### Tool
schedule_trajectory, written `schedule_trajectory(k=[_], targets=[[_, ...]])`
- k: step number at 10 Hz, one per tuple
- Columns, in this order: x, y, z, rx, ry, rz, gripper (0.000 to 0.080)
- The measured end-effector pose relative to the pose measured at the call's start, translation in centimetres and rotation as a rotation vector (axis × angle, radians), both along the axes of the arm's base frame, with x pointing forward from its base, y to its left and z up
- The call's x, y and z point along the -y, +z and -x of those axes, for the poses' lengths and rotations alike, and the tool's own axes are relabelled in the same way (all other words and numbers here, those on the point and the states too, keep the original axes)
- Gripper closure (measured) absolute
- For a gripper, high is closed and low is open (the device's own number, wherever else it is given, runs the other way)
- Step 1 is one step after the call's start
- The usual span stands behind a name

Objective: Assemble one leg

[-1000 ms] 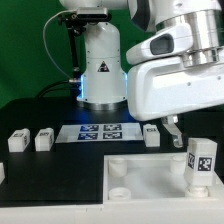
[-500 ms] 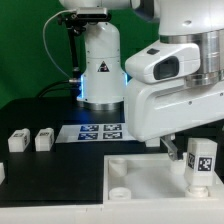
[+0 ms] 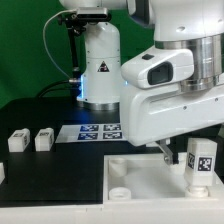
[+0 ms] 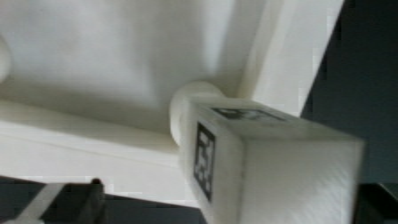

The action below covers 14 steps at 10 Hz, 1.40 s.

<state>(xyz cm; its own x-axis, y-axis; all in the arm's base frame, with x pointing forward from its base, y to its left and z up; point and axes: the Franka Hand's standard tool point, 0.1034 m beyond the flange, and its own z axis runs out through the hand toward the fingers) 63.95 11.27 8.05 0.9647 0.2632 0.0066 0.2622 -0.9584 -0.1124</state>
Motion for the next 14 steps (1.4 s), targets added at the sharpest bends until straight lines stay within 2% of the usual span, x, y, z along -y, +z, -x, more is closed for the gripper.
schedule_trajectory(k=[1, 3, 4, 5, 7, 11, 14], targets=[[-0.05, 0.03, -0.02, -0.001, -0.011, 0.0, 0.015], [-0.09, 0.0, 0.0, -0.004, -0.035, 0.001, 0.0411], [-0.14, 0.01, -0.01, -0.014, -0.127, -0.001, 0.0411], [-0.09, 0.01, -0.02, -0.028, -0.251, 0.0, 0.0511], [0.0, -0.04, -0.06, -0.051, -0.45, 0.003, 0.0511], [0.81, -0.35, -0.15, -0.125, -1.08, -0.061, 0.0511], [0.82, -0.35, -0.07, -0.158, -1.308, -0.064, 0.0509]])
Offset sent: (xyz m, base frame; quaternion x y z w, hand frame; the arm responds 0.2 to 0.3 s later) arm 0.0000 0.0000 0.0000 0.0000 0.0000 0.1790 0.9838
